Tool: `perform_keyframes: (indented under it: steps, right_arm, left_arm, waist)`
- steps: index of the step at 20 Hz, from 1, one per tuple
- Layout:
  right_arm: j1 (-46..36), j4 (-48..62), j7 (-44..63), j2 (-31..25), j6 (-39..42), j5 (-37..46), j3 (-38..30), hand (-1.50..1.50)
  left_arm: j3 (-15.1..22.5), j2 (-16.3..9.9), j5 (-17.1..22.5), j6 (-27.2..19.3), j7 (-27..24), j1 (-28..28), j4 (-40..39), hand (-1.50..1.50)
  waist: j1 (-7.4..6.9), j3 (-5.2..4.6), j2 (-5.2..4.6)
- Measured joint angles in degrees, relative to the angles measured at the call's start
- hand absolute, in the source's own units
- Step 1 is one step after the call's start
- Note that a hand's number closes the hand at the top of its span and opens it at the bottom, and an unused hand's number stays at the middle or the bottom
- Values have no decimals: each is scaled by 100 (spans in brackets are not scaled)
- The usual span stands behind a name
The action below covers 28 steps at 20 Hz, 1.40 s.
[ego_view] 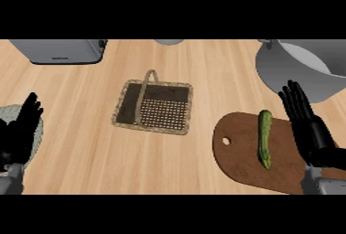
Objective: Pick the squash from the cutting board and place it in the basket
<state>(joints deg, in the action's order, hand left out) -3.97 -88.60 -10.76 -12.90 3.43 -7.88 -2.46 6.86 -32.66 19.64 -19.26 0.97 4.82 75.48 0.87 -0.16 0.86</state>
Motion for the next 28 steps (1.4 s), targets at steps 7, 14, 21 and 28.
perform_keyframes:
  steps: [7, 14, 21, 28]
  right_arm:
    - [305, 415, -35, -685, -474, 120, -1124, 150]
    - [-223, 758, -333, -4, -2560, 1385, -1161, -150]
    - [-300, 617, 1862, -416, -3740, 3159, -1067, -150]
    - [62, 170, 3988, -1345, -1620, 3518, -416, -150]
  left_arm:
    - [56, 153, -85, 9, 60, 379, 373, 0]
    - [281, 417, -136, 49, 238, 655, 565, 0]
    - [272, 407, -177, 54, 350, 676, 642, 0]
    - [279, 453, -240, -12, 365, 629, 619, 0]
  waist:
    - [21, 19, -70]
    - [-113, 11, -101]
    - [-82, -17, -73]
    - [8, -39, -37]
